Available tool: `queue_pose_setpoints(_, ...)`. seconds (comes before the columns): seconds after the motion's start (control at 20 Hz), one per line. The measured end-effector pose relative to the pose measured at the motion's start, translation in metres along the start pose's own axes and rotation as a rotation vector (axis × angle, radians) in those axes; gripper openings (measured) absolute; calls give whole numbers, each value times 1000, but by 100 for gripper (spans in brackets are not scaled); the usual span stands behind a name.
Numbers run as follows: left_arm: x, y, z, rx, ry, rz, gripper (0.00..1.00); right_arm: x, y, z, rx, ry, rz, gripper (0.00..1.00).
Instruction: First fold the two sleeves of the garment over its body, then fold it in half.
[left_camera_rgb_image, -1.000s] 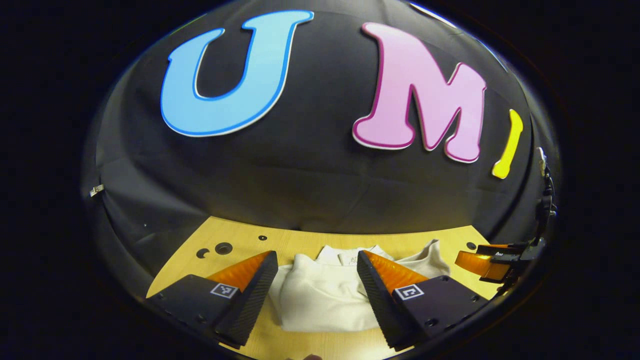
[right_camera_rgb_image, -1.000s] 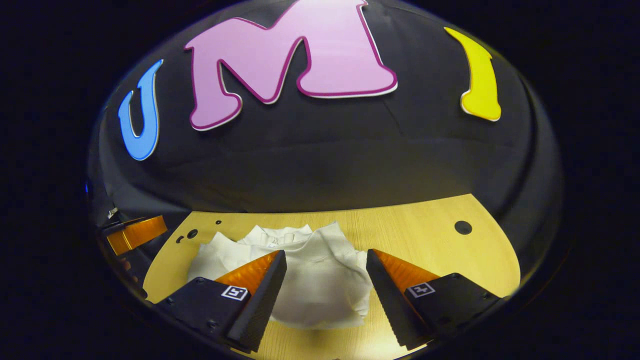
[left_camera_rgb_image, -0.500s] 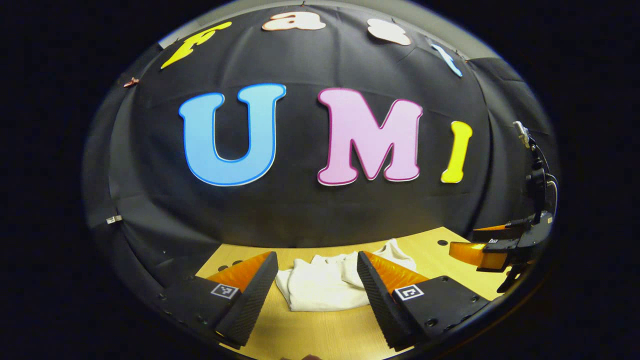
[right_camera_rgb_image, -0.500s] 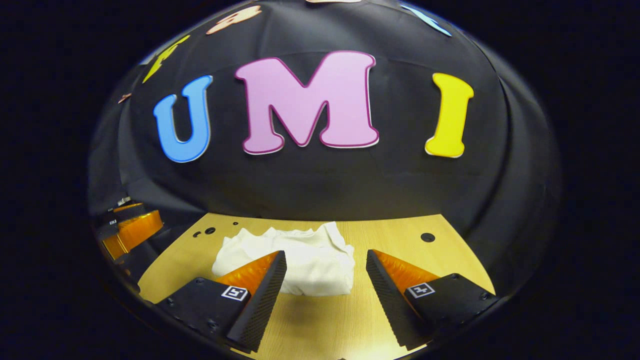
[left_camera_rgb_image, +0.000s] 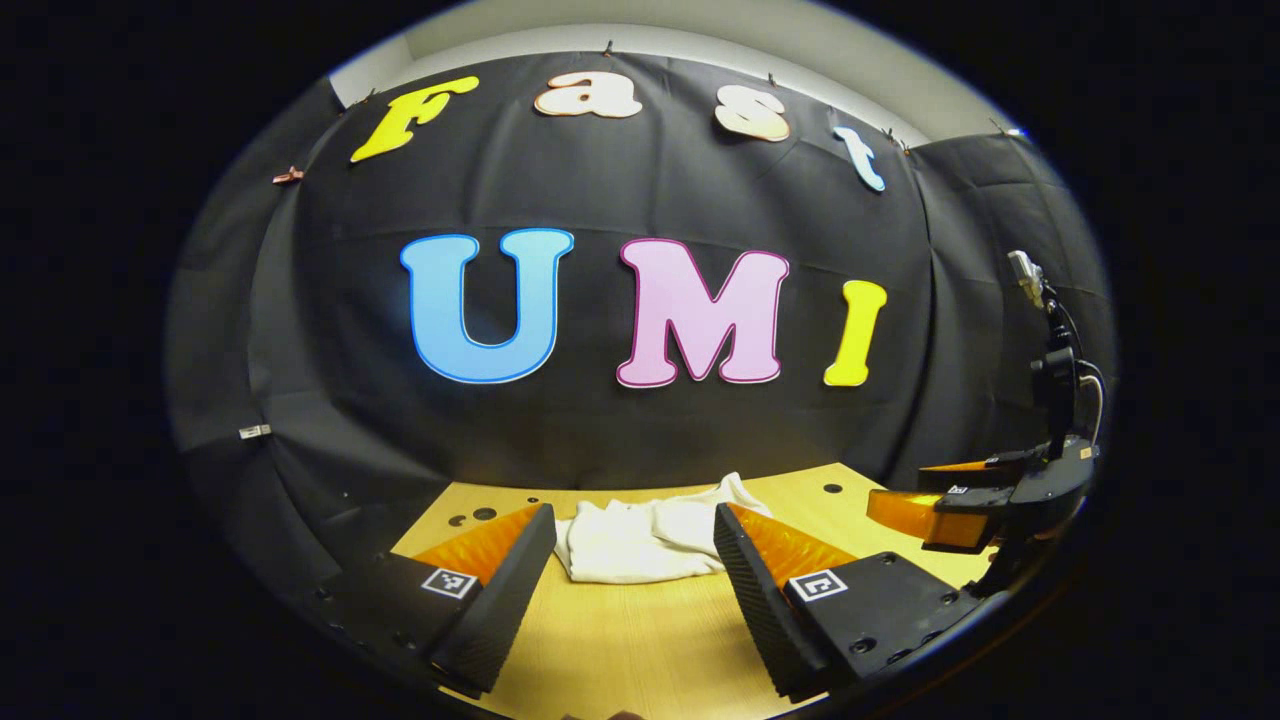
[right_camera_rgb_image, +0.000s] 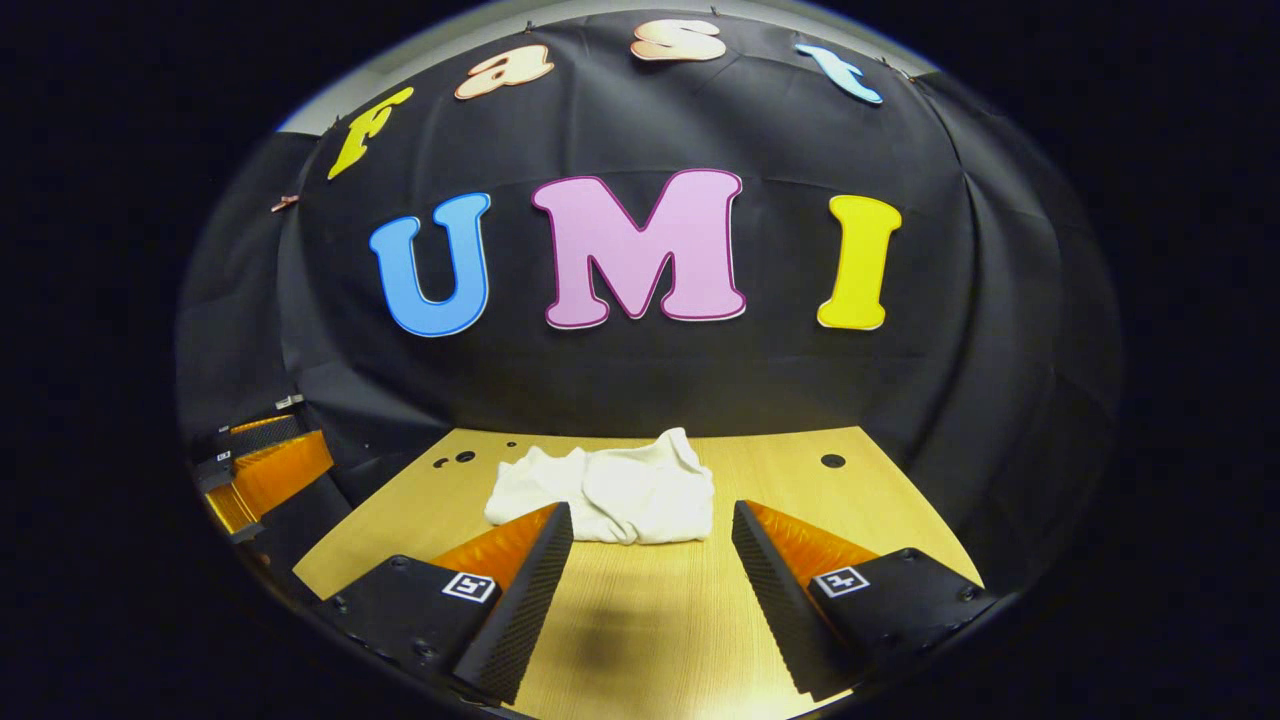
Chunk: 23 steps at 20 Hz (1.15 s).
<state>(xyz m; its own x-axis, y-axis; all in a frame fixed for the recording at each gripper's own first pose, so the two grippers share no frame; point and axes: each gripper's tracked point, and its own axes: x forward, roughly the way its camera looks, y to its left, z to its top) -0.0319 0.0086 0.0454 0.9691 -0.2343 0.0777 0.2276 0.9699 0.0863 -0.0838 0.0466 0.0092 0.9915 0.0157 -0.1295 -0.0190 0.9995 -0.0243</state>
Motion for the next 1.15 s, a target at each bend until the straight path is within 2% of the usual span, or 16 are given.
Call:
queue_pose_setpoints(0.1, -21, 3, -13, -9, 26, -7, 98, -18, -7, -5, -21, -11, -14, 98)
queue_pose_setpoints(0.35, -49, 17, -51, -66, 110, 14, 98, -47, -8, -24, 24, 12, -29, 98)
queue_pose_setpoints(0.5, -49, 22, -66, -75, 147, 21, 98, -48, -9, -42, 51, 59, -31, 98)
queue_pose_setpoints(0.7, -45, 29, -72, -92, 166, 31, 98, -45, -12, -49, 73, 66, -45, 98)
queue_pose_setpoints(1.15, -26, 35, -78, -85, 189, 37, 98, -36, -16, -47, 85, 83, -59, 98)
